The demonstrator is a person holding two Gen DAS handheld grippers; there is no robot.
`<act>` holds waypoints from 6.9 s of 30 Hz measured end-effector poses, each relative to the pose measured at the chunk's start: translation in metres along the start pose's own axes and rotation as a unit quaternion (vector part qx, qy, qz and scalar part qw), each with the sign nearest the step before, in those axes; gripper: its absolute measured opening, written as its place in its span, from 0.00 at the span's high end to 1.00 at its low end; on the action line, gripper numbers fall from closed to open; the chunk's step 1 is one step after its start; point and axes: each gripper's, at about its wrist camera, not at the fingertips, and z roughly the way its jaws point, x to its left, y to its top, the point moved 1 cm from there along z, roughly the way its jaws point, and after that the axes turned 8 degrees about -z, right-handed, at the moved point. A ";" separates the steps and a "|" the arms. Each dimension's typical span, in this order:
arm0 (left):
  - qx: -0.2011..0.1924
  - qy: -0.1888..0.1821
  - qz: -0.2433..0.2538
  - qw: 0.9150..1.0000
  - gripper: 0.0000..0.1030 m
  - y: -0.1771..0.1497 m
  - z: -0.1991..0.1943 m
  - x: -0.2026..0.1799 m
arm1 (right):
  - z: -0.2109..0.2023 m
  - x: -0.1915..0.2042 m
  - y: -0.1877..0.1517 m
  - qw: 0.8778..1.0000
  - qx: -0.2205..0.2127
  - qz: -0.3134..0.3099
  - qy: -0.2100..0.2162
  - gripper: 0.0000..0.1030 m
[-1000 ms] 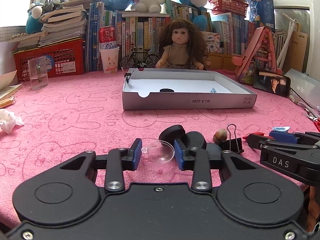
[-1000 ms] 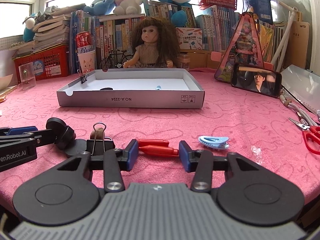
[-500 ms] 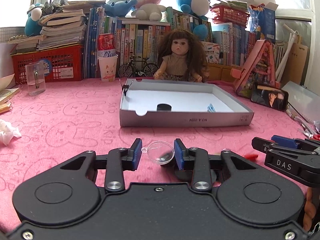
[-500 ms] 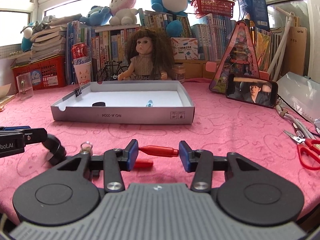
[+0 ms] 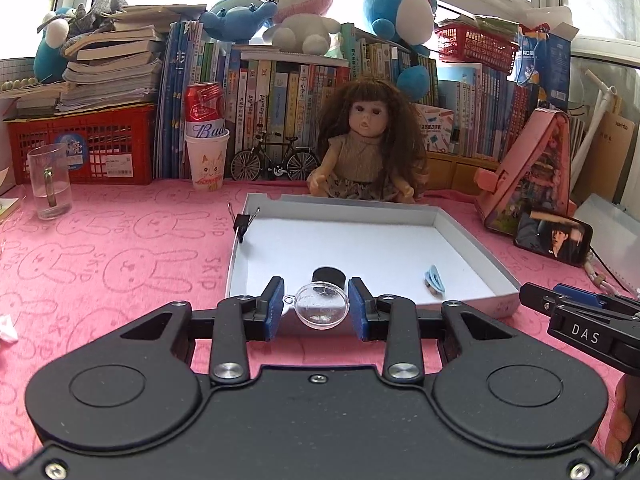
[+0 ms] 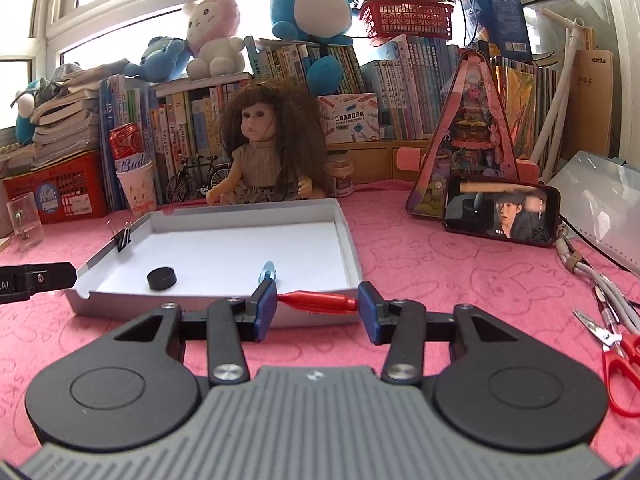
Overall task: Organize rigid objects
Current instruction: 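Lower the clear dome into the box while the right tool drops the red item, then move both tools back from the box toward the black discs on the cloth, then grasp a black disc with the left tool while the right grasps the blue clip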
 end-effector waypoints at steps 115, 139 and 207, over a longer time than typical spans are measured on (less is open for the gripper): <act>0.038 -0.056 0.064 0.996 0.13 -0.055 -0.033 -0.002 | -0.022 0.007 -0.022 0.995 -0.010 -0.074 0.067 0.00; 0.058 -0.051 0.044 0.996 0.18 -0.090 -0.051 0.013 | -0.040 -0.001 -0.054 0.996 -0.013 -0.080 0.040 0.00; 0.018 0.051 0.025 0.998 0.71 -0.088 -0.031 0.017 | -0.040 0.009 -0.080 0.996 -0.001 -0.019 -0.091 0.61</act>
